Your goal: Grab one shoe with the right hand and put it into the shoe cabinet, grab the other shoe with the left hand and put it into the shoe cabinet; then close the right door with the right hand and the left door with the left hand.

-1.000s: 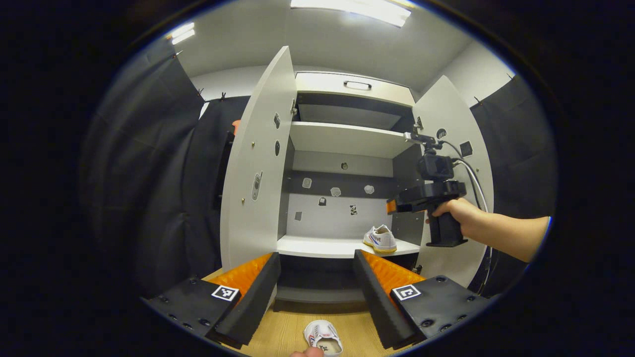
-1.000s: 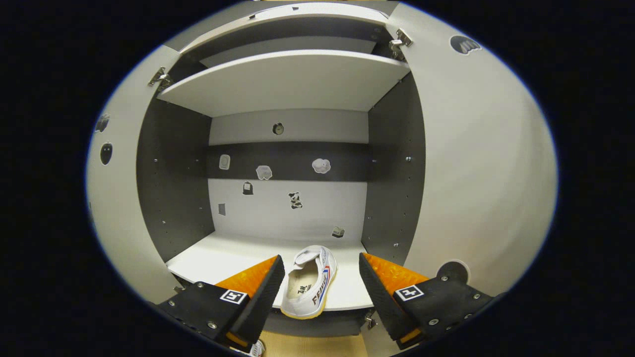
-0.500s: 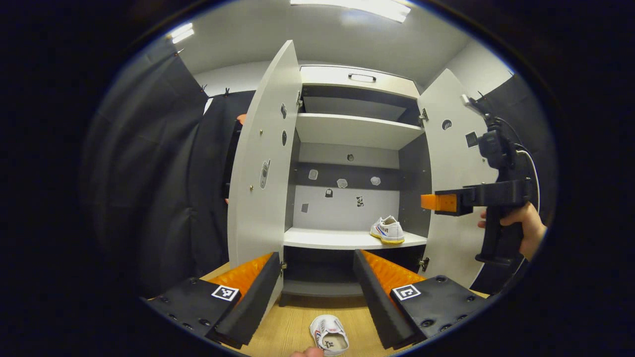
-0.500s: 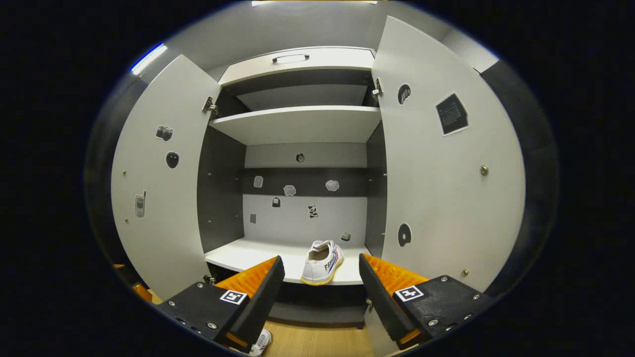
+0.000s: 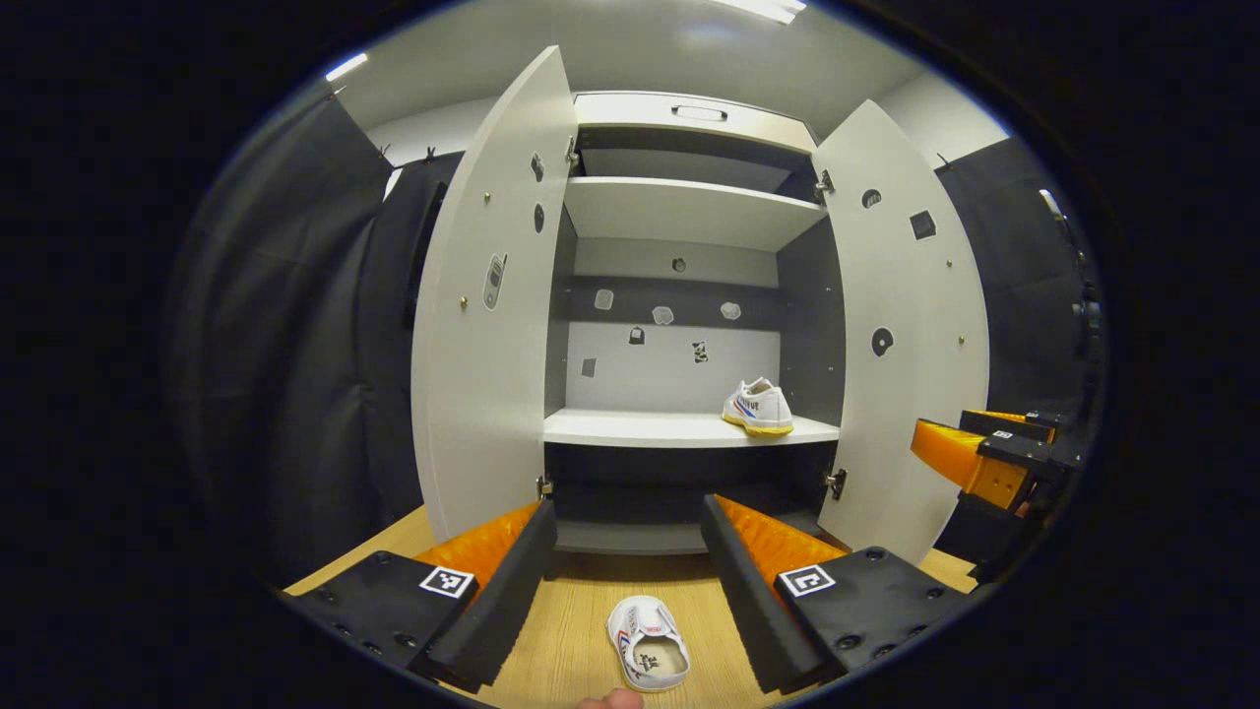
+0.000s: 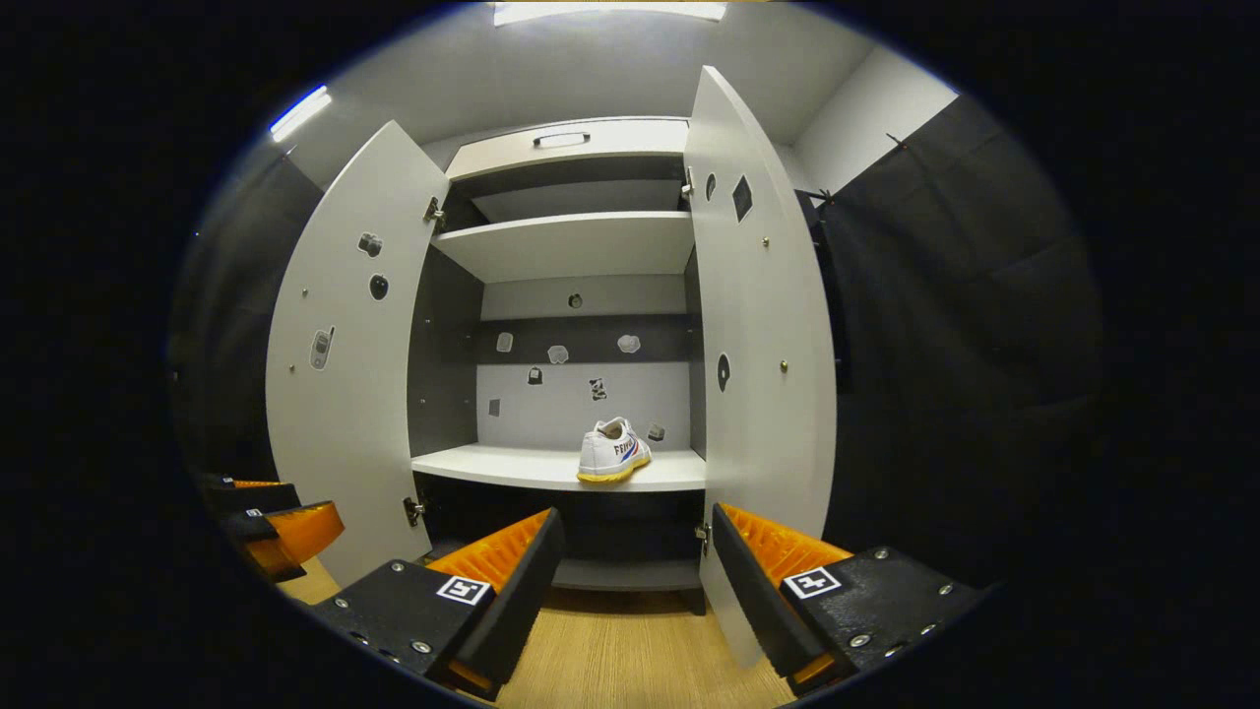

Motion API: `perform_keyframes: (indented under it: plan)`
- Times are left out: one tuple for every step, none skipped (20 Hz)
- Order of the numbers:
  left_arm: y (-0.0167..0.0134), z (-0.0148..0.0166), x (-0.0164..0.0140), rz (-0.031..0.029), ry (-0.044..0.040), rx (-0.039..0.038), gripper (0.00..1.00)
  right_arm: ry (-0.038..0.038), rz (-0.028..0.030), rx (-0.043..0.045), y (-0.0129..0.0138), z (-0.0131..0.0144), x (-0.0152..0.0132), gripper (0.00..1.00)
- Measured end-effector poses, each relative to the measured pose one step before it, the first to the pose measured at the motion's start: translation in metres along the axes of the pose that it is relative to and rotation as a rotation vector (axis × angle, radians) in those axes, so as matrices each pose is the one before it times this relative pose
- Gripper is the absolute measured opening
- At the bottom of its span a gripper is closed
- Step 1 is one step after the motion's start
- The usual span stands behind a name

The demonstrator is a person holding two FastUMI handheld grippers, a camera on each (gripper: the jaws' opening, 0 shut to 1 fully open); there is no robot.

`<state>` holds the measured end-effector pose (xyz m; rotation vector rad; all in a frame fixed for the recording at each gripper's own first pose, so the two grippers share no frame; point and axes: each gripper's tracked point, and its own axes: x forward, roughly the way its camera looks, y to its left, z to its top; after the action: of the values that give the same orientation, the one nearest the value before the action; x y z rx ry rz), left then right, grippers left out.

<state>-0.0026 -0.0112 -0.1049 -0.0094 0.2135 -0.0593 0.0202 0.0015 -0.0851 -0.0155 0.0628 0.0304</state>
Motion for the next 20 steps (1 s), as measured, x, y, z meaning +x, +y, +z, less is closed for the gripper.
perform_keyframes:
  plan:
    - [-0.00596, -0.01516, -0.00031, -0.02734, 0.03653, -0.01259, 0.96, -0.00111, 0.00474, -0.00749, -0.00082, -0.00564, -0.00555, 0.93]
    - [-0.00244, -0.01833, 0.00178, -0.01562, 0.04382, -0.00625, 0.96, 0.00633, 0.00275, -0.01377, 0.00015, -0.00664, -0.00567, 0.93]
    - [0.00078, -0.02269, 0.00228, -0.00966, 0.05752, -0.00057, 0.97, 0.00780, -0.00117, -0.01590, -0.00183, -0.00573, -0.00536, 0.93]
    - [0.00089, -0.02409, 0.00445, -0.00298, 0.05816, 0.00162, 0.99, 0.00626, -0.00184, -0.01365, -0.00147, -0.00435, -0.00454, 0.93]
    - [0.00230, -0.02709, 0.00698, -0.00161, 0.06880, 0.00218, 0.97, 0.00235, 0.00043, -0.00730, -0.00062, -0.00239, -0.00398, 0.93]
    - [0.00122, -0.02658, 0.00731, -0.00842, 0.07871, 0.00126, 0.97, 0.00668, -0.00057, -0.00396, 0.00055, -0.00248, -0.00331, 0.93]
    - [0.00198, -0.02477, 0.01432, -0.00829, 0.06659, -0.00640, 0.97, 0.00748, 0.00378, -0.00640, 0.00101, -0.00243, -0.00259, 0.93]
    - [0.00329, -0.02227, 0.01199, -0.00147, 0.06616, -0.01161, 0.97, 0.00213, -0.00279, -0.00864, -0.00093, -0.00041, -0.00132, 0.93]
    - [0.00606, -0.02062, 0.01110, 0.00659, 0.05811, -0.01116, 0.97, 0.00248, -0.00334, -0.00646, -0.00109, -0.00030, -0.00209, 0.93]
    - [0.00705, -0.01487, 0.01240, 0.01492, 0.03993, -0.00518, 0.97, 0.00128, 0.00314, 0.00102, 0.00056, -0.00132, -0.00232, 0.93]
    - [0.00986, -0.00947, 0.01715, 0.01858, 0.03169, 0.00204, 0.98, 0.00360, 0.00074, 0.00377, 0.00142, -0.00055, -0.00213, 0.93]
    - [0.00701, -0.00728, 0.01113, 0.01630, 0.02838, 0.00906, 0.98, 0.00539, -0.00111, 0.00166, -0.00079, -0.00259, -0.00184, 0.93]
    - [0.00812, -0.00738, 0.01280, 0.01444, 0.03107, 0.01128, 0.98, 0.00536, -0.00240, -0.00598, -0.00080, -0.00342, 0.00023, 0.93]
    - [0.00586, -0.00355, 0.00848, 0.01491, 0.02604, 0.00662, 0.98, 0.01110, -0.00961, -0.01252, -0.00284, -0.00475, 0.00044, 0.93]
    - [0.00268, -0.00535, 0.01013, 0.00915, 0.02498, -0.00086, 0.98, 0.01067, -0.00719, -0.01181, -0.00270, -0.00382, -0.00054, 0.93]
    - [0.00111, -0.00279, 0.00569, -0.00190, 0.01150, -0.01389, 0.98, 0.00605, -0.00231, -0.00368, 0.00020, -0.00157, 0.00098, 0.93]
    - [-0.00173, 0.00079, 0.00682, -0.00725, 0.00202, -0.01902, 0.98, 0.00530, 0.00046, 0.00291, -0.00035, -0.00168, 0.00033, 0.94]
    - [0.00103, 0.00350, 0.00533, 0.00121, -0.00123, -0.00596, 0.98, 0.00697, -0.00020, 0.00318, -0.00047, -0.00187, 0.00176, 0.94]
    - [0.00305, 0.00348, 0.00679, 0.00633, -0.00195, 0.00295, 0.98, 0.00682, -0.00147, 0.00295, -0.00135, -0.00255, 0.00181, 0.94]
    - [0.00103, 0.00141, 0.00701, 0.00481, 0.00176, 0.00279, 0.98, 0.00518, -0.00180, 0.00404, -0.00081, -0.00115, 0.00205, 0.94]
